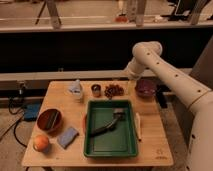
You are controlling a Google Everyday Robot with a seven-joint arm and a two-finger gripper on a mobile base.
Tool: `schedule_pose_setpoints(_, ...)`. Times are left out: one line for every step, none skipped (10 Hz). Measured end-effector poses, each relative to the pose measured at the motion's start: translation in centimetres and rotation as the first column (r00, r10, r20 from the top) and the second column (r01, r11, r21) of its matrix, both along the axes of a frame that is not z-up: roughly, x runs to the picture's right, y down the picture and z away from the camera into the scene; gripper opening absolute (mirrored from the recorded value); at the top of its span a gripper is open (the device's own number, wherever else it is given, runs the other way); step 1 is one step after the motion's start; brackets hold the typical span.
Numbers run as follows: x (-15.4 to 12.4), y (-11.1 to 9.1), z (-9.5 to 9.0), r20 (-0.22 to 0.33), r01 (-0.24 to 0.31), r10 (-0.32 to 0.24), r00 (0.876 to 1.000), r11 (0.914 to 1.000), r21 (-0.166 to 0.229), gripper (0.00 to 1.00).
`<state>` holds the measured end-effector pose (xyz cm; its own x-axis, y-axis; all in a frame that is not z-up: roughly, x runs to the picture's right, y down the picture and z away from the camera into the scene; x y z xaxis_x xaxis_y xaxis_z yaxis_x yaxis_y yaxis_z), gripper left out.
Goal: Place grapes in tray
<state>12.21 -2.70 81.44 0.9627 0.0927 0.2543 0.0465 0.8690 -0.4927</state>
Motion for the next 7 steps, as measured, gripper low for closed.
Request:
schedule_pose_setpoints(-0.4,-0.1,0.3,0.004,-0.001,0.001,1.000,1.0000,-0.001,0.80)
schedule_pose_setpoints(-0.6,0.0,0.7,0.006,-0.002,0.002,1.000,1.0000,-0.003,0.80)
schedule_pose_setpoints(-0.8,0.0,1.8,0.005,-0.005,0.005,1.000,1.0000,-0.006,0.80)
schedule_pose_setpoints(-1.3,0.1,2.5,0.008,-0.005,0.005,1.000,1.0000,-0.008,0.80)
schedule_pose_setpoints(-1.7,0.0,2.9,0.011,-0.007,0.007,1.000,0.9999,-0.010,0.80)
schedule_pose_setpoints(-1.7,0.1,3.4,0.008,-0.009,0.009,1.000,0.9999,-0.012,0.80)
schedule_pose_setpoints(-2.1,0.2,3.9,0.010,-0.010,0.010,1.000,0.9998,-0.015,0.80)
